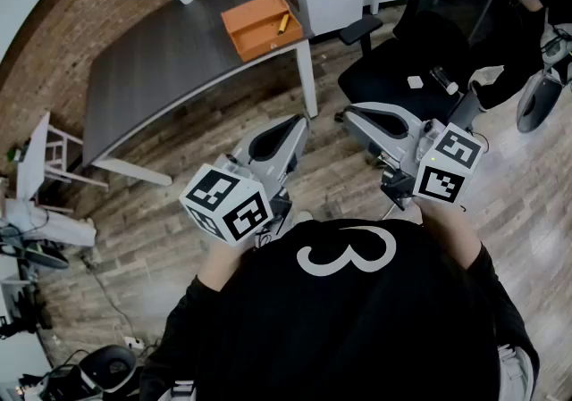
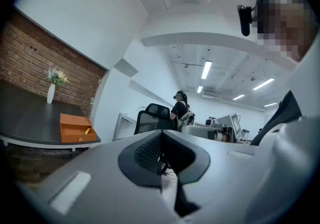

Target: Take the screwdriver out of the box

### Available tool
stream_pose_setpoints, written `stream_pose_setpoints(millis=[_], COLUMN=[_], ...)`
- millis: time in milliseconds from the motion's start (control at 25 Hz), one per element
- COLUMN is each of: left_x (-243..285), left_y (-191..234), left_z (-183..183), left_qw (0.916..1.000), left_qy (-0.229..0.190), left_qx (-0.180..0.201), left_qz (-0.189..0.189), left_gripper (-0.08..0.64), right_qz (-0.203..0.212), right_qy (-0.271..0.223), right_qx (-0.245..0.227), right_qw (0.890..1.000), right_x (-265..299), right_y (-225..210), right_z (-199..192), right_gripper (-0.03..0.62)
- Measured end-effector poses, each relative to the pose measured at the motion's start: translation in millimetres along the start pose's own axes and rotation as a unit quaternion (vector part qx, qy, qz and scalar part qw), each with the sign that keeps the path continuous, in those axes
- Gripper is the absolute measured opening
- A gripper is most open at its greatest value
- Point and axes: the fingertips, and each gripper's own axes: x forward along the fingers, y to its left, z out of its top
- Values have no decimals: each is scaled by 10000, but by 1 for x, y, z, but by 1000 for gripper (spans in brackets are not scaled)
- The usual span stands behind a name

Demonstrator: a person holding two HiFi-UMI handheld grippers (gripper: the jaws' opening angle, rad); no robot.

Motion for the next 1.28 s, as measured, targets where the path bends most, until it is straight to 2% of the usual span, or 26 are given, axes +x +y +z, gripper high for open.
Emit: stream_pose_setpoints(millis=[280, 720, 1040, 1280], left_x=[4, 19, 80, 129], left_y=[-7, 12, 51, 101], left_z=[-3, -21, -16, -11], left_qw=[10000, 9998, 9989, 9979], left_qy=[38, 110, 289, 462], left_qx=[42, -108, -210, -357], left_qz=[-26, -101, -291, -263], left_gripper=[15, 15, 15, 15], right_qz=[0, -248, -429, -416], right_qy=[-10, -24, -31, 80], right_qx=[-2, 274, 405, 642], right_qw=[10000, 9993, 9983, 9970], right_x=[-7, -5, 9, 37], right_y=[0, -25, -92, -153], right_z=[1, -19, -8, -5], right_gripper=[0, 2, 2, 2])
